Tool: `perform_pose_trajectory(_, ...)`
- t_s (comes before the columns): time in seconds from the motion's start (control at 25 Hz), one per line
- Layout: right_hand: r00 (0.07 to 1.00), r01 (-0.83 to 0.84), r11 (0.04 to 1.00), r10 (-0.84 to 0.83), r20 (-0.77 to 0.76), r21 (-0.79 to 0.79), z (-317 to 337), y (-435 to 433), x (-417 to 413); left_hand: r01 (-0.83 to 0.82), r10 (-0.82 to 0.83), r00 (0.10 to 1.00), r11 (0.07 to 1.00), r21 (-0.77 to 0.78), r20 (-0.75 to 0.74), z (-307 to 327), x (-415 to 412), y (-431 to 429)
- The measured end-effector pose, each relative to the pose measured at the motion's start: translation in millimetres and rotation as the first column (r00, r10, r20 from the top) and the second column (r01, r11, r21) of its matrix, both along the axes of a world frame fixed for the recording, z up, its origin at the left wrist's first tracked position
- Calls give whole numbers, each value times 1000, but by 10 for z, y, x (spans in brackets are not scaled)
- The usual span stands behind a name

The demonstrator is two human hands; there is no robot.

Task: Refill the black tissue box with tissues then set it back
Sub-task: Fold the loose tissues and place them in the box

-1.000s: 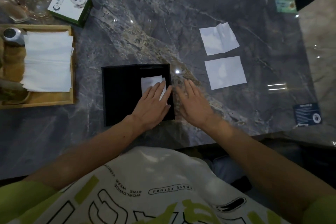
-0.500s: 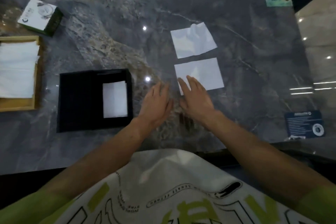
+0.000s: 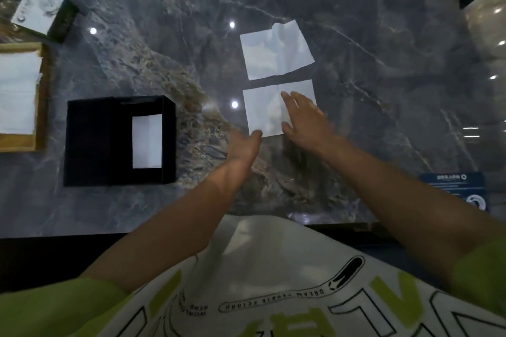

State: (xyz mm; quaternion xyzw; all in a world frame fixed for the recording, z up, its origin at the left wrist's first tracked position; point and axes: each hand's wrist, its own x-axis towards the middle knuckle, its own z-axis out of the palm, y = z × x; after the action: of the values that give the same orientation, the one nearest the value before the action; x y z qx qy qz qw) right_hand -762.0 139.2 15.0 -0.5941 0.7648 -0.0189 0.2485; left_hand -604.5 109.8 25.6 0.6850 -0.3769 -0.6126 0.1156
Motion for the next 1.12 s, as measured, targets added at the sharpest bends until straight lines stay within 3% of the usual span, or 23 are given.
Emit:
perform_pose_trajectory(0.12,999,-41,998,40,22,45,-2,-158,-209,-171,205,974,944,281,-96,23,-208,-8)
perform_pose_trajectory(0.28,986,-148,986,141,85,73,-31,-486,-396,-323,472,870,766,557,-145,50,-454,-65)
perform_pose_trajectory(0.4,981,-171,979,159,108,109,-85,-762,-499,-354,591,792,647,675,-152,17,-574,-104)
perform_pose_trajectory(0.56,971,-227,965,214,111,131,-218,-1054,-536,-413,684,720,557,720,-117,-29,-677,-134)
perform_pose_trajectory(0.8,969,-192,966,158,189,176,-326,-1116,-582,-459,688,720,573,679,-94,-87,-795,-228)
perform_pose_trajectory(0.92,972,-61,968,3,233,243,-356,-1085,-643,-488,691,715,599,635,-103,-103,-806,-252)
perform_pose_trajectory(1.12,915,51,929,-190,356,365,-338,-1035,-689,-447,582,809,703,553,-86,-218,-722,-223)
